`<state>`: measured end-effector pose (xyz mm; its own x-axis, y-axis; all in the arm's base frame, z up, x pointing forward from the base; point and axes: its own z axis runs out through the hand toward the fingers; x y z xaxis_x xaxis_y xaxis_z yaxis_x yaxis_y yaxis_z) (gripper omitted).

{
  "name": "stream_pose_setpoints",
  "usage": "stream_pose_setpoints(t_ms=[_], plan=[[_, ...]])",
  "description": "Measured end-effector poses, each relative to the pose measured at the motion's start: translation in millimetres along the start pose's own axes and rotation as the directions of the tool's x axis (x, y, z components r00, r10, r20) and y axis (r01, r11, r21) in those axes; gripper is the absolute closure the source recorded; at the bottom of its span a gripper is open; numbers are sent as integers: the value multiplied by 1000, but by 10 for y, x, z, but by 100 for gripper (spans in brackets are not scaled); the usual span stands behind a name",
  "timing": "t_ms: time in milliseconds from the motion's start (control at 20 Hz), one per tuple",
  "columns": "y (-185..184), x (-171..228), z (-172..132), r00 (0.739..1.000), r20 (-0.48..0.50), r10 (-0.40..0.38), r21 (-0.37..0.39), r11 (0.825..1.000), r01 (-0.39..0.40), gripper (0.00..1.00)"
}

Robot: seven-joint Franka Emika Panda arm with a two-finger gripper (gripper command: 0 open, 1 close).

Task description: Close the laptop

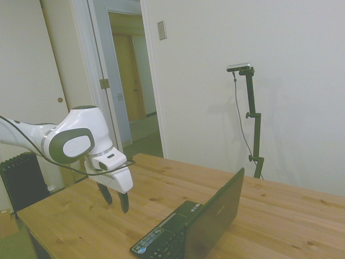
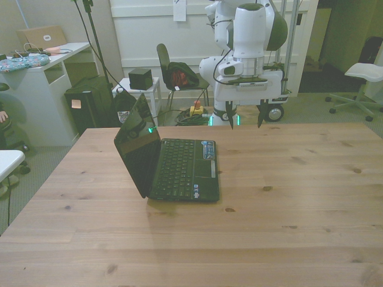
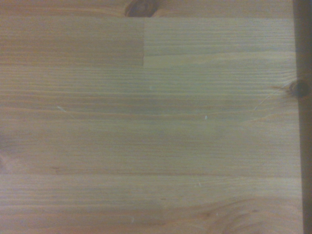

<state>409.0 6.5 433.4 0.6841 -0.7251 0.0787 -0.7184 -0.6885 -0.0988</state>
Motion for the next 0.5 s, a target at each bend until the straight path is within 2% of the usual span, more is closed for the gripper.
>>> stream_pose_setpoints(t_ms=[200,500], plan=[[15,114,-69,1000,-4,16,8,1000,-16,0],[85,665,-659,998,19,67,12,998,-67,0]])
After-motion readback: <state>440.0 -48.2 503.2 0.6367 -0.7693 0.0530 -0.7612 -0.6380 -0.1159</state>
